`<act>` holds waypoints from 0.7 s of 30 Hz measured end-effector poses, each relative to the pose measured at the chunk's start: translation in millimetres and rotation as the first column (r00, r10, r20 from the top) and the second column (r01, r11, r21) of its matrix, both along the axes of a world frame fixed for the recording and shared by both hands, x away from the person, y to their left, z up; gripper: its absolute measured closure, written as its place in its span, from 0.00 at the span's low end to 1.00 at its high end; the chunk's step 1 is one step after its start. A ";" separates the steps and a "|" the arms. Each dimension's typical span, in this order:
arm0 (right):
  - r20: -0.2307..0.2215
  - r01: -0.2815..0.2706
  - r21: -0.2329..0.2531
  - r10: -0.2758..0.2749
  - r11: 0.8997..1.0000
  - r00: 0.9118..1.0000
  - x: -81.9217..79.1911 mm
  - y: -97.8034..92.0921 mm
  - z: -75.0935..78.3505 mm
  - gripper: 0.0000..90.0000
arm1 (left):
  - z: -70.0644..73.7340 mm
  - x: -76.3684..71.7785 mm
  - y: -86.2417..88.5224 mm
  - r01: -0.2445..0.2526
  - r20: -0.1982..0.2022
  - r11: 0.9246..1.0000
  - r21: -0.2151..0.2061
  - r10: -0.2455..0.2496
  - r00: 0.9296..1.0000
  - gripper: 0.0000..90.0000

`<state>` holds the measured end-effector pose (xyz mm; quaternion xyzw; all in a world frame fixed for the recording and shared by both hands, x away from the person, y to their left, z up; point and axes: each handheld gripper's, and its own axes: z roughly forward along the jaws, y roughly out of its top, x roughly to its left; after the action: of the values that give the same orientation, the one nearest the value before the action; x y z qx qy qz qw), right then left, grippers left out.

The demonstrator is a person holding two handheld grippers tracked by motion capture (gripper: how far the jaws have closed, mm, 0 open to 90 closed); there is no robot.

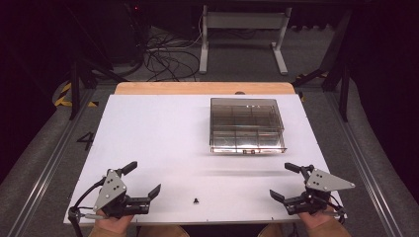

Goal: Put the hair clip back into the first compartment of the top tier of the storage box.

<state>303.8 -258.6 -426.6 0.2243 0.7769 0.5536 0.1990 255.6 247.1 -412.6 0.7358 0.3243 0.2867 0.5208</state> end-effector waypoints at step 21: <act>-0.009 -0.005 -0.014 0.005 1.000 1.000 0.7 1.3 -1.1 0.03 | 10.2 13.2 -47.8 0.148 -0.035 0.989 0.010 -0.147 0.988 0.05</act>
<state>304.5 -257.2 -427.7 0.2233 0.7823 0.5476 0.1956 268.8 199.3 -402.5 0.7658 0.2762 0.2366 0.5303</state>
